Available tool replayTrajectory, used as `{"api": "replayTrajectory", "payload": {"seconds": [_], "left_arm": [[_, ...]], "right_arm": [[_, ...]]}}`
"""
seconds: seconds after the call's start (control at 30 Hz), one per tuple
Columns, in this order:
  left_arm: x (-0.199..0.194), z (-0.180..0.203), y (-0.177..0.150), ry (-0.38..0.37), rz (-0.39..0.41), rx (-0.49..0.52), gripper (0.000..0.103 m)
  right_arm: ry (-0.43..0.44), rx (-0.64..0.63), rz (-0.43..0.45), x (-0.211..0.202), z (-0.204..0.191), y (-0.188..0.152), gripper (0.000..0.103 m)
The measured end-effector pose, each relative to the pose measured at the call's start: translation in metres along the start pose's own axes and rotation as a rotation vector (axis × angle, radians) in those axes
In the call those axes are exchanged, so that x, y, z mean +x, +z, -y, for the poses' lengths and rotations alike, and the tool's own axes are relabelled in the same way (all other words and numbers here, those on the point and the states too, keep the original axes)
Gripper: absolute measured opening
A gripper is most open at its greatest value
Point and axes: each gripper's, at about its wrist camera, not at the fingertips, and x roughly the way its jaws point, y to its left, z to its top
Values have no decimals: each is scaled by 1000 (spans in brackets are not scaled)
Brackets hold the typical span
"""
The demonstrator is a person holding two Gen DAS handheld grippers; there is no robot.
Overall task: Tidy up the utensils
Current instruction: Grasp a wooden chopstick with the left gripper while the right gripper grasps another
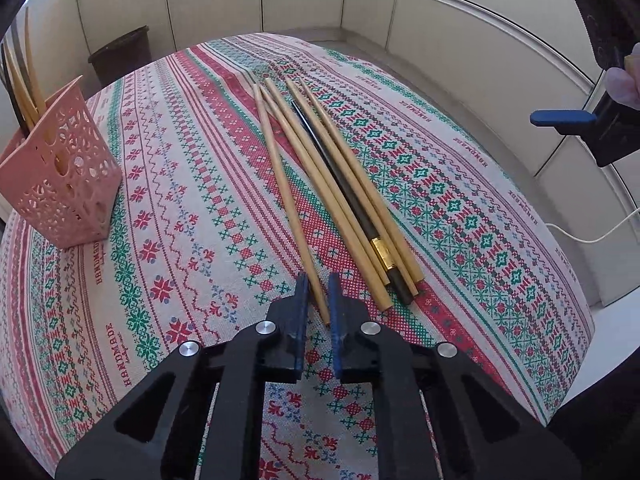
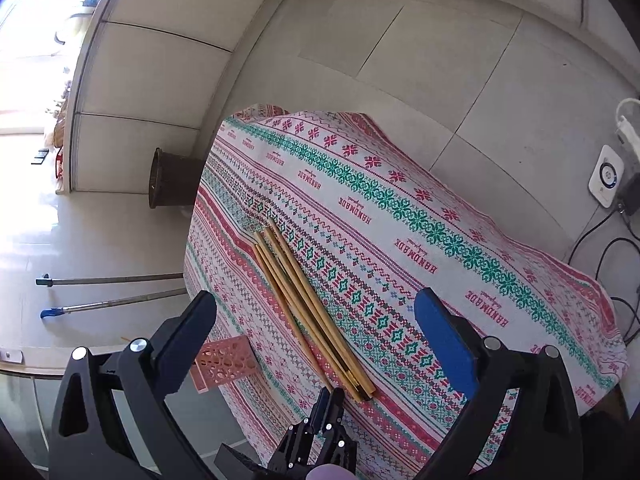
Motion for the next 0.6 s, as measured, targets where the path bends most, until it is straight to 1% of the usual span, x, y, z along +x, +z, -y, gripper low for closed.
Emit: {"api": "replayTrajectory", "payload": {"seconds": [0.1,0.2,0.27,0.43,0.57,0.6], "left_arm": [[-8,-6,-2,-15,-3,-26,6],[-24,-16,0,-4,39,-49,4],[-45,-22,6,-2,97,-64,4],[-105,-29,26,20,280,-50,4],[-140,-31,37,27,387,-29,4],[-148,-32,38,27,410,-26,4]], "right_arm": [[-29,-25,-3,11,-3,-1,96],[-74,-74,-3,29,-11,-1,96],[-107,-127,-19,47,-19,0,96],[-184,-228,-41,85,-37,4,96],[-195,-243,-40,101,-44,11,95],[-198,-251,-38,105,-46,13,91]]}}
